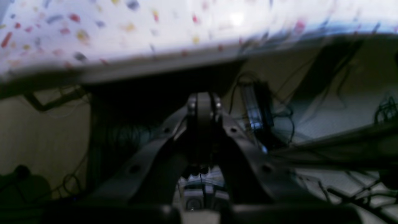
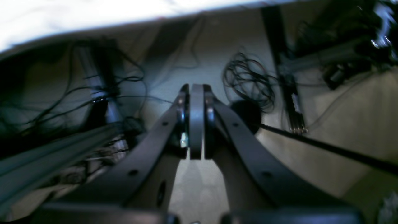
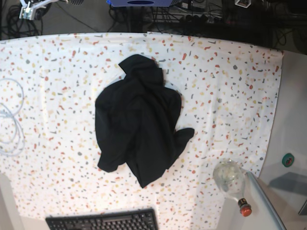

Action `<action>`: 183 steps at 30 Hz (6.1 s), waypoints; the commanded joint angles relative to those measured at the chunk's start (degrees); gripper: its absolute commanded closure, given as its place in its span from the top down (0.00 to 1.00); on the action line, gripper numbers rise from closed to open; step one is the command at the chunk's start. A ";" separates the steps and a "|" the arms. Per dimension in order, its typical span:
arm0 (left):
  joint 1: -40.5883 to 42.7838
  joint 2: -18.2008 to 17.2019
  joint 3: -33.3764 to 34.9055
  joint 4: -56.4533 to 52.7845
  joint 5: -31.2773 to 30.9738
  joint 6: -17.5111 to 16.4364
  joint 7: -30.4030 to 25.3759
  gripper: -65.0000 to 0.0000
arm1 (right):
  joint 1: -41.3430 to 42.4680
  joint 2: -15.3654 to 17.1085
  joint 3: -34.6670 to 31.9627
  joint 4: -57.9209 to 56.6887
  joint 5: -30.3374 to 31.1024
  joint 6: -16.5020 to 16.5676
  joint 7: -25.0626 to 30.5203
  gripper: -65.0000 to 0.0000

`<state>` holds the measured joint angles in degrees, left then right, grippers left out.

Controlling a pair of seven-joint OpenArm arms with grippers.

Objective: Layout the t-shirt on the table in an organized manner, then fold the t-shirt properly
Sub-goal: 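Reach the right gripper down and grasp the black t-shirt's collar edge, then reach the left gripper down and grasp the t-shirt's hem, then lift the t-shirt with both grippers and shake it open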

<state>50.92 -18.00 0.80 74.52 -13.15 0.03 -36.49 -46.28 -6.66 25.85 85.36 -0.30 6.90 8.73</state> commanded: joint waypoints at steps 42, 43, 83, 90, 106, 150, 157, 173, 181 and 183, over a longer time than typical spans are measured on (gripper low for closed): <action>2.05 -5.78 -7.35 18.01 -23.38 0.19 3.22 0.77 | 29.18 0.81 -30.99 10.77 24.16 -13.36 -34.53 0.45; 2.05 -5.78 -7.35 17.83 -23.38 0.19 3.22 0.77 | 29.62 1.16 -30.72 10.42 25.75 -13.36 -34.53 0.45; -51.05 7.41 6.02 11.32 -24.00 0.19 53.85 0.77 | 25.14 6.00 -34.07 18.15 27.42 -13.36 -34.71 0.00; -55.88 15.49 -1.98 4.82 -24.00 0.27 63.35 0.77 | 25.14 6.08 -34.07 18.15 27.33 -13.36 -34.71 0.00; -68.01 20.59 -1.63 -12.68 -24.08 0.19 63.61 0.21 | 24.35 8.81 -34.07 18.33 27.33 -13.36 -34.71 0.00; -84.72 19.10 1.18 11.32 -31.38 0.54 72.58 0.00 | 53.80 45.38 -14.37 22.90 27.68 -13.27 -30.23 0.00; -57.55 15.23 3.55 23.11 -31.12 0.54 74.34 0.00 | 39.56 27.89 -16.04 21.76 27.50 -10.81 -30.23 0.00; -24.85 4.86 -23.79 26.80 -31.38 0.27 74.34 0.00 | 37.97 16.90 -39.25 5.14 27.50 -2.98 -30.40 0.00; -23.53 5.12 -23.44 26.18 -31.56 0.27 74.34 0.00 | 41.23 15.67 -34.42 -3.03 27.59 -2.98 -34.27 0.00; -23.88 6.26 -23.52 26.18 -31.56 0.27 74.34 0.00 | 41.14 15.67 -32.13 -2.86 27.59 -2.98 -35.68 0.00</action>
<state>27.14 -11.68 -22.59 99.63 -44.16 0.78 38.57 -6.02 8.64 -6.59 81.34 27.03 3.55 -27.79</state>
